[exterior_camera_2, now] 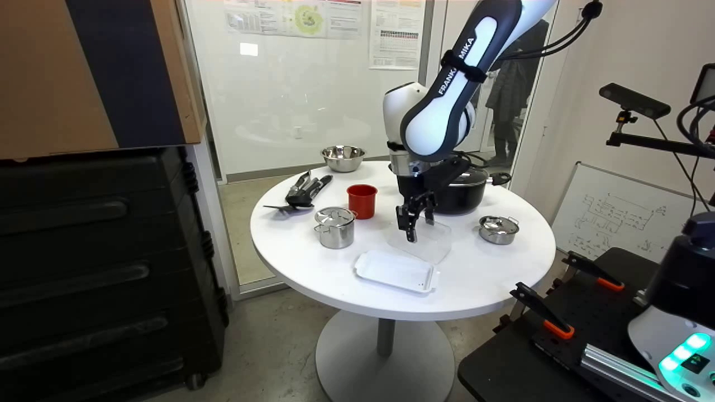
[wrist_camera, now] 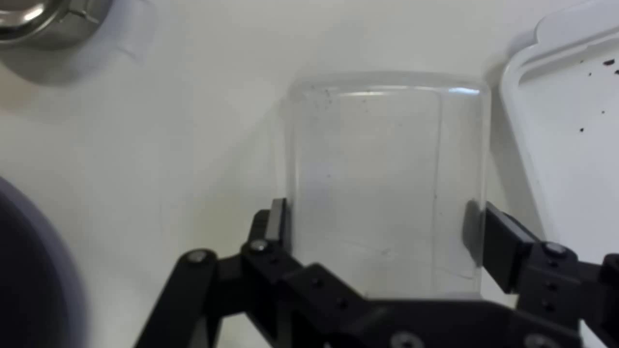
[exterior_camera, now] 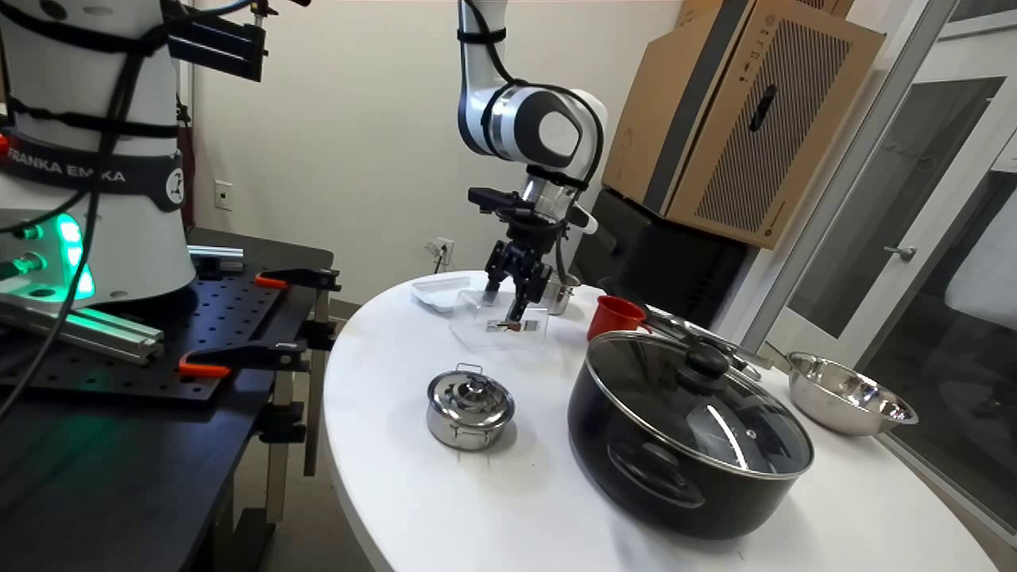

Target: Put the clear bowl on the table

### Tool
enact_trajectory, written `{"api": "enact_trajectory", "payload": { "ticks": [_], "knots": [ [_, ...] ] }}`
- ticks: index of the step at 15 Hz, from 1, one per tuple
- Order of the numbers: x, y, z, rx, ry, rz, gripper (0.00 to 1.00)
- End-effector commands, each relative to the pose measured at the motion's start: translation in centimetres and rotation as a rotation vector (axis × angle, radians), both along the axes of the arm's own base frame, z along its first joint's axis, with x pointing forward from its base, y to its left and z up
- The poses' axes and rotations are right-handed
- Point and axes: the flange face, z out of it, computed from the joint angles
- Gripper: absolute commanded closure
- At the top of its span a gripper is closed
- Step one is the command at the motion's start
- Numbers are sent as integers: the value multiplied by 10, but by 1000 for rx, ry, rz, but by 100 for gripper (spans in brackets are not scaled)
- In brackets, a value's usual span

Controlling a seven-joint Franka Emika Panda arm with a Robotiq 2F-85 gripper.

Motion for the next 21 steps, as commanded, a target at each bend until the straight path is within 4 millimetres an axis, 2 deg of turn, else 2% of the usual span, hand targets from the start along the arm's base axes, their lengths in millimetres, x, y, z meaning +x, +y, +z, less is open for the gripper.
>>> {"api": "enact_trajectory", "payload": {
  "ticks": [1, 4, 5, 7, 13, 21],
  "knots": [
    [1, -10, -3, -25, -51, -110, 36],
    [3, -14, -3, -39, -53, -151, 36],
    [2, -13, -3, -39, -49, -158, 3],
    [1, -12, -3, -35, -46, -165, 0],
    [-2, -10, 8, -16, -63, -166, 0],
    [-22, 3, 61, 37, -171, -106, 0]
  ]
}}
